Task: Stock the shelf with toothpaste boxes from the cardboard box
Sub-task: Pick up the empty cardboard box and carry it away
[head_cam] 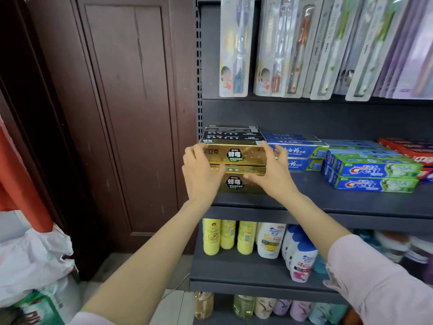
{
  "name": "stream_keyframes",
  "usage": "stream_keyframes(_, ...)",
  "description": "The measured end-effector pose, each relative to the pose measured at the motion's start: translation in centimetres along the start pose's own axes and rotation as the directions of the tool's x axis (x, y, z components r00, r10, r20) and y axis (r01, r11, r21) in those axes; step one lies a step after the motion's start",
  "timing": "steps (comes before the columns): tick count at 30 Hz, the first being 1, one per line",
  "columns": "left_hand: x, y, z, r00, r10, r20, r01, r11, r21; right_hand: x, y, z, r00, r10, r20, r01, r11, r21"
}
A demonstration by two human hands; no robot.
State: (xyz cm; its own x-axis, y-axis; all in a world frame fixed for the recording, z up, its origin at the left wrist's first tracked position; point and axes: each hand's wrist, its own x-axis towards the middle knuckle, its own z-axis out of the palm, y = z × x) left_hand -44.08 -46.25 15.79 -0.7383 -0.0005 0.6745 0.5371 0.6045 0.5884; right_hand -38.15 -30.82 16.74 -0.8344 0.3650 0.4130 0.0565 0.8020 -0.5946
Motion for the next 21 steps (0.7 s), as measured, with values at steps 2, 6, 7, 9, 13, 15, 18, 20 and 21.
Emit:
stream_keyframes(2, -1.1, 1.5, 0.5, 0.995, 0.090, 0.046, -0.086, 0.993, -0.083, -1.2, 0.6, -1.2, 0.997, -0.045, -0.066, 0.044, 0.999, -0.025)
stream_keyframes(6, -5.3, 6.1, 3.8, 0.924, 0.238, 0.301, -0.157, 0.950, -0.269, -4.8, 4.9, -4.7, 0.988, -0.028, -0.149, 0.018, 0.998, -0.064)
stream_keyframes(7, -6.5, 7.3, 4.6, 0.899, 0.275, 0.341, -0.175, 0.939, -0.296, -5.7, 6.3, -5.5, 0.990, -0.013, -0.143, 0.001, 0.996, -0.088)
stream_keyframes(9, -8.9, 9.8, 6.5, 0.853, 0.330, 0.404, -0.209, 0.926, -0.315, -7.6, 9.6, -7.2, 0.992, 0.029, -0.121, -0.046, 0.989, -0.142)
stream_keyframes(13, -14.8, 14.3, 11.6, 0.777, 0.300, 0.554, -0.134, 0.938, -0.320, -11.7, 17.8, -10.8, 0.986, 0.156, -0.053, -0.165, 0.956, -0.244)
stream_keyframes(15, -18.2, 16.1, 14.6, 0.727, 0.241, 0.643, -0.056, 0.954, -0.294, -13.8, 22.2, -12.4, 0.974, 0.226, 0.008, -0.214, 0.932, -0.291)
stream_keyframes(18, -23.2, 18.9, 18.7, 0.652, 0.082, 0.754, 0.131, 0.967, -0.219, -16.4, 28.9, -15.0, 0.940, 0.310, 0.143, -0.247, 0.906, -0.342)
stream_keyframes(20, -26.0, 20.0, 20.6, 0.574, 0.000, 0.819, 0.225, 0.962, -0.158, -18.0, 32.2, -16.2, 0.916, 0.345, 0.207, -0.258, 0.899, -0.355)
stream_keyframes(21, -27.4, 20.6, 21.4, 0.529, -0.037, 0.848, 0.272, 0.954, -0.129, -18.9, 33.6, -16.7, 0.902, 0.358, 0.239, -0.260, 0.895, -0.362)
